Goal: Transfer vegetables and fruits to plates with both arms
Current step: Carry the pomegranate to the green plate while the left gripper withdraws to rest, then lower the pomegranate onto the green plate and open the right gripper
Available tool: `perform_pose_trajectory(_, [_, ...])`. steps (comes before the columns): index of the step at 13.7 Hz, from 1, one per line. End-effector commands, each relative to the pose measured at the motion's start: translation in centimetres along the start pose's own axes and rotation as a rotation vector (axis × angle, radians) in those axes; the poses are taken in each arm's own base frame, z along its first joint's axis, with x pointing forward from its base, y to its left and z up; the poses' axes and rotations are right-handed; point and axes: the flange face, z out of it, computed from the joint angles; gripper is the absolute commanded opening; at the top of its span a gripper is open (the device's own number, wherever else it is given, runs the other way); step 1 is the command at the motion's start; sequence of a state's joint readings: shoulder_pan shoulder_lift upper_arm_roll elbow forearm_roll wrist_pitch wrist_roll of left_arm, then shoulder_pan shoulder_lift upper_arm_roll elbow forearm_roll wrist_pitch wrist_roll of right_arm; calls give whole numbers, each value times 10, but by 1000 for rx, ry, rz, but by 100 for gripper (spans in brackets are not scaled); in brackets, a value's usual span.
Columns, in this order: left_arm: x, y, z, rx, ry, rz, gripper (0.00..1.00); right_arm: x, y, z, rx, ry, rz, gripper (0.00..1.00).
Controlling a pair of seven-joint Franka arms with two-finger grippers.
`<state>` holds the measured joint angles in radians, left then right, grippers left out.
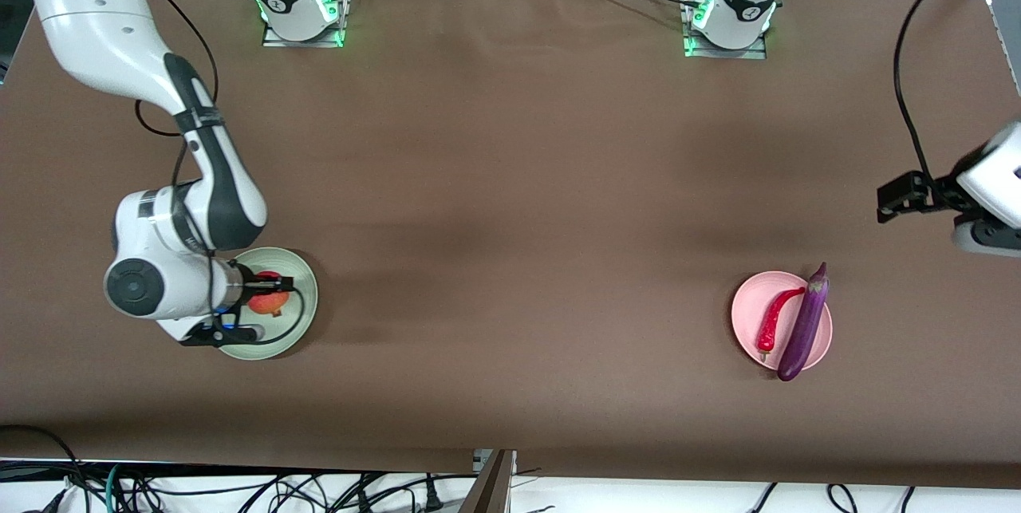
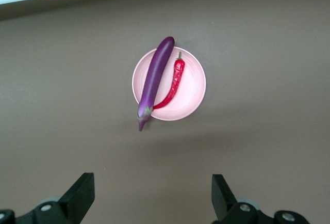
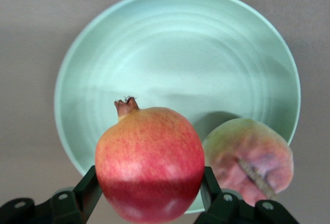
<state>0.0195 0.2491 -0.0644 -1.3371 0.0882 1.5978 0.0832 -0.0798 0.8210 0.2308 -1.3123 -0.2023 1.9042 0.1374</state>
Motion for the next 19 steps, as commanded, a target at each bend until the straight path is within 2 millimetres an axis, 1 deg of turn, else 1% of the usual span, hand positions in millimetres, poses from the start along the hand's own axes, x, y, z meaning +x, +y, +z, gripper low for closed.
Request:
perform_pose_trajectory(1, [-37,-2,1,-40,62,-12,100,-2,-17,13,16,7,-27,0])
perform_pose_trajectory(2, [-46,1,3,-36,111,-14,100,-1,-10,20,7,9,-18,7])
perform_pose_trajectory(3, [-55,1,9,-39,98,-20,100,-1,-10,23,7,6,-17,53])
perform_pose_trajectory(4, [-59,-2,15,-41,84,-30,100,-1,-10,20,14,11,-15,100])
perform_pose_trajectory(6, [-58,-7,22,-43,61,-37,100,1,-11,2,12,31,-25,100])
perform_pose_trajectory(7, [-59,-7,25,-45,41,-30,100,2,-11,-20,12,66,-26,100])
perform_pose_trajectory(8, [-58,-5,24,-46,41,-32,100,-1,-11,-42,7,86,-25,100])
perform_pose_trajectory(10, [-57,-4,20,-45,47,-23,100,-12,-8,-94,-7,138,-28,100])
perform_pose_trajectory(11, [-59,-5,22,-46,31,-21,100,-19,-7,-118,-17,166,-44,100])
perform_pose_trajectory(12, [-59,-4,22,-47,29,-20,100,-27,-3,-140,-27,177,-55,100])
perform_pose_trajectory(14, [-59,-1,21,-47,28,-15,100,-43,5,-169,-44,163,-74,100])
perform_pose_trajectory(16, [-58,-1,21,-45,29,-12,100,-63,15,-212,-55,187,-96,100])
perform_pose_trajectory(17, [-58,-3,22,-45,27,-16,100,-79,14,-235,-64,194,-99,100])
perform_pose_trajectory(18, [-58,-4,23,-47,26,-18,100,-95,14,-250,-72,167,-95,100])
perform_pose_trajectory(19, [-58,-5,22,-46,29,-20,100,-112,15,-260,-80,125,-86,100])
